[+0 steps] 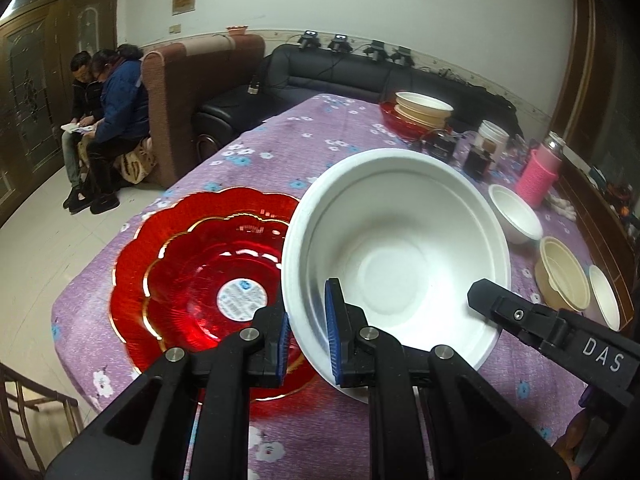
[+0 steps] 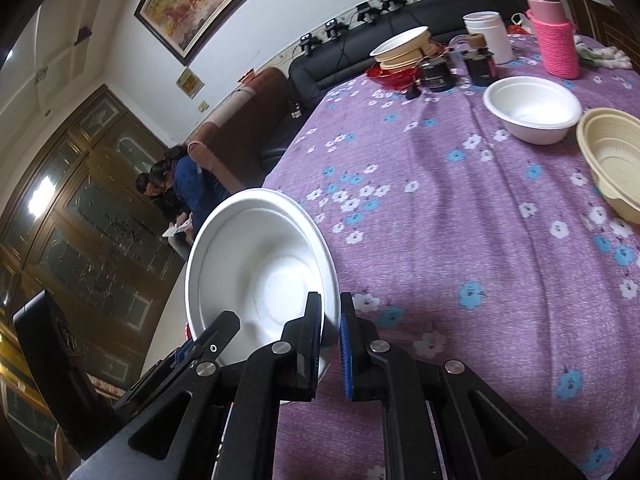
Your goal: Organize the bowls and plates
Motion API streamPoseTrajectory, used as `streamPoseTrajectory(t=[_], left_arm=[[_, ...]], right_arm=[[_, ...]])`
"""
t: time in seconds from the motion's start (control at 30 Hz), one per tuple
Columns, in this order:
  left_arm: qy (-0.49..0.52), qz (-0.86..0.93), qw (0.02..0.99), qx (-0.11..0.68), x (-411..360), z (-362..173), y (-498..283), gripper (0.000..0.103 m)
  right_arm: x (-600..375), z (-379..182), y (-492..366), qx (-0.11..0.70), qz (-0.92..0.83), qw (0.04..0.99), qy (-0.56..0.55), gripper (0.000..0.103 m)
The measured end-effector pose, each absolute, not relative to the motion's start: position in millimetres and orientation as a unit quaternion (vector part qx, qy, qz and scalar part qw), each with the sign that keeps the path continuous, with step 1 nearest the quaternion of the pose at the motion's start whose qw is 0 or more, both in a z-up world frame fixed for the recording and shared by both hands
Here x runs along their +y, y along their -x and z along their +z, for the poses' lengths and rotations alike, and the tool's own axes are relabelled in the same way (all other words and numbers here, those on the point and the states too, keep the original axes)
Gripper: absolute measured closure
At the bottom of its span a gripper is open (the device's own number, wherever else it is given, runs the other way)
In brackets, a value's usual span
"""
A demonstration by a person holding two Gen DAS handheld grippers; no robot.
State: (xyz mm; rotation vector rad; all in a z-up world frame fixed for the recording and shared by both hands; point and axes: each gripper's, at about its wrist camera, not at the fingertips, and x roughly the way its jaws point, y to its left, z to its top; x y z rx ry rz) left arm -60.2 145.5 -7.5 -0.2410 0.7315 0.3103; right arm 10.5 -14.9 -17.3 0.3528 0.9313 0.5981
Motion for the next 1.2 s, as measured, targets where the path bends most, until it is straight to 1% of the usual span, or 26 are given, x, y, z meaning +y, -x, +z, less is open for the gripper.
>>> streamPoseTrajectory(t=[0.77, 1.2], left_arm=[[0.152, 0.215, 0.899, 0.349, 206, -13, 73, 0.089], [0.156, 0.234, 0.886, 0.369, 220, -29, 68, 0.089]], right_arm=[[63, -19, -24, 0.463, 0.341, 0.808, -0.125, 0.095], [88, -39, -33, 0.492, 0.349, 0.789, -0.114, 0.095]])
